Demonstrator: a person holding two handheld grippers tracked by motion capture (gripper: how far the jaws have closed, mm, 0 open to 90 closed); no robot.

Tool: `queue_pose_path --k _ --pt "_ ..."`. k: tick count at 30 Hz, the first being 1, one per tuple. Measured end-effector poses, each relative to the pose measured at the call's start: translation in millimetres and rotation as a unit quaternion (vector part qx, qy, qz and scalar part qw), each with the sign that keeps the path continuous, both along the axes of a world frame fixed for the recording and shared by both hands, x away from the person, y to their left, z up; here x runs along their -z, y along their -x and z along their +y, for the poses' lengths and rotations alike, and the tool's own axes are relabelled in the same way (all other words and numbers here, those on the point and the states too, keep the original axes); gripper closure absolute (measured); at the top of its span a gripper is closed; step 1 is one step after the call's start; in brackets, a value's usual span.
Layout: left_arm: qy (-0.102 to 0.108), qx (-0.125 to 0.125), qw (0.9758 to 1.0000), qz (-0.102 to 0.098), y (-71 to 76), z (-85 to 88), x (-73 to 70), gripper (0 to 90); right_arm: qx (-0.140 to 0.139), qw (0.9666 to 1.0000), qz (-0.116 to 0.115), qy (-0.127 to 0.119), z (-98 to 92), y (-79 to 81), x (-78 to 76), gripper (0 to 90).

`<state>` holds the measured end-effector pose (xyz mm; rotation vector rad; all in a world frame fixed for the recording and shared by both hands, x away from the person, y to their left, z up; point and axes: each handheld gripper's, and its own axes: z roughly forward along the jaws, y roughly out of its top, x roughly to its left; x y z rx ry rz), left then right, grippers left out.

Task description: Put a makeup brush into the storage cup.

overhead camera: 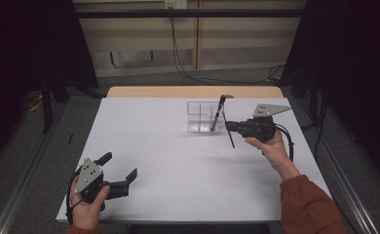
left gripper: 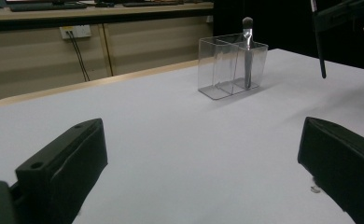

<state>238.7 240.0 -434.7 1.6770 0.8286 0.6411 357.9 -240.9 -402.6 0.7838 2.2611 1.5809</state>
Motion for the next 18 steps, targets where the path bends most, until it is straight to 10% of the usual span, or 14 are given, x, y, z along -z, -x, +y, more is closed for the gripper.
queue_pose_path --k 18 --pt "0.001 0.0 1.0 0.002 -0.9 -0.2 0.2 1.3 0.013 0.9995 -0.023 -0.019 9.5 -7.6 -15.7 86.4"
